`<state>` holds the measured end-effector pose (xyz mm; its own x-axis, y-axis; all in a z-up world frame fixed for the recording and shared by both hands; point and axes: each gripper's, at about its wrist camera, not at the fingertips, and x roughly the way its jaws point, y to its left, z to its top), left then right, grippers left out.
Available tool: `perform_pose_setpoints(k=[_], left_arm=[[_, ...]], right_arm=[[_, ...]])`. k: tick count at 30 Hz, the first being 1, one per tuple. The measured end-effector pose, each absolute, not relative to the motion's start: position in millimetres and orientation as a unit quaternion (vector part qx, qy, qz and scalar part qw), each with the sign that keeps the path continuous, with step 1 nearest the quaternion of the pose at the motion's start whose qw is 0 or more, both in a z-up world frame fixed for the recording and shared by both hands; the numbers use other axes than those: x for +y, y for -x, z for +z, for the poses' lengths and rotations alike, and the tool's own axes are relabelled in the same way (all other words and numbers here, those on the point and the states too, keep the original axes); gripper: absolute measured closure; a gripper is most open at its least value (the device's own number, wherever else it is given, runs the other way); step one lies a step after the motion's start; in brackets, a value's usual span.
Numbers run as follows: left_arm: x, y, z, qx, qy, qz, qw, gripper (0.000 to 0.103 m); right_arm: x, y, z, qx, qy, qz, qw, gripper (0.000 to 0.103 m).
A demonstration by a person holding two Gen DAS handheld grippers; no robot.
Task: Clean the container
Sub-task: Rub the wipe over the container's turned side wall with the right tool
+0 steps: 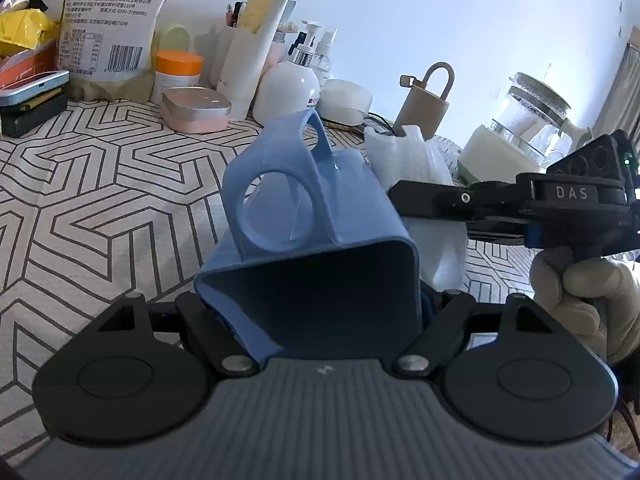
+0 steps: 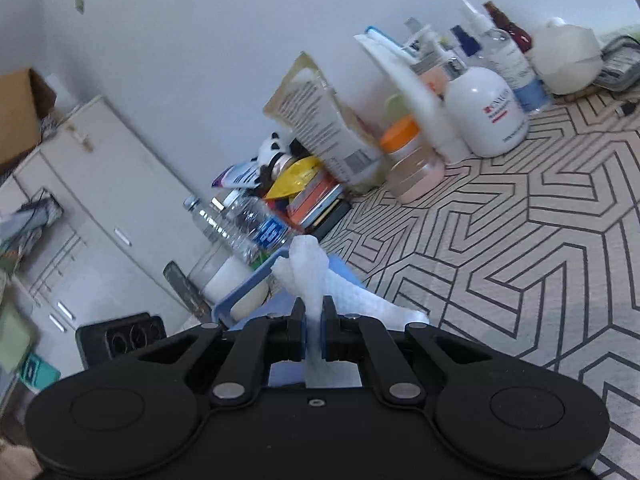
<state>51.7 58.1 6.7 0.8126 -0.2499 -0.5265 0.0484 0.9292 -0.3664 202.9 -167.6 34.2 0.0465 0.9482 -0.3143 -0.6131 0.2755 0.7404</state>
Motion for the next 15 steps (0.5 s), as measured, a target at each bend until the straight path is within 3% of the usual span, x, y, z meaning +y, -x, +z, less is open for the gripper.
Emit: perform_pose_setpoints(k=[8, 12, 15], left_arm=[[60, -51, 8, 0.298, 0.168, -0.083, 0.936, 0.024], [60, -53, 8, 0.296, 0.169, -0.083, 0.936, 0.023], [61, -52, 7, 0.294, 0.171, -0.078, 0.937, 0.024]], right_arm=[[-170, -201, 37, 0.392, -0.181, 0.543, 0.720, 0.097], [-165, -197, 39, 0.384, -0.167, 0.548, 0.724, 0.085], [-154, -188, 43, 0.373, -0.143, 0.554, 0.730, 0.086]])
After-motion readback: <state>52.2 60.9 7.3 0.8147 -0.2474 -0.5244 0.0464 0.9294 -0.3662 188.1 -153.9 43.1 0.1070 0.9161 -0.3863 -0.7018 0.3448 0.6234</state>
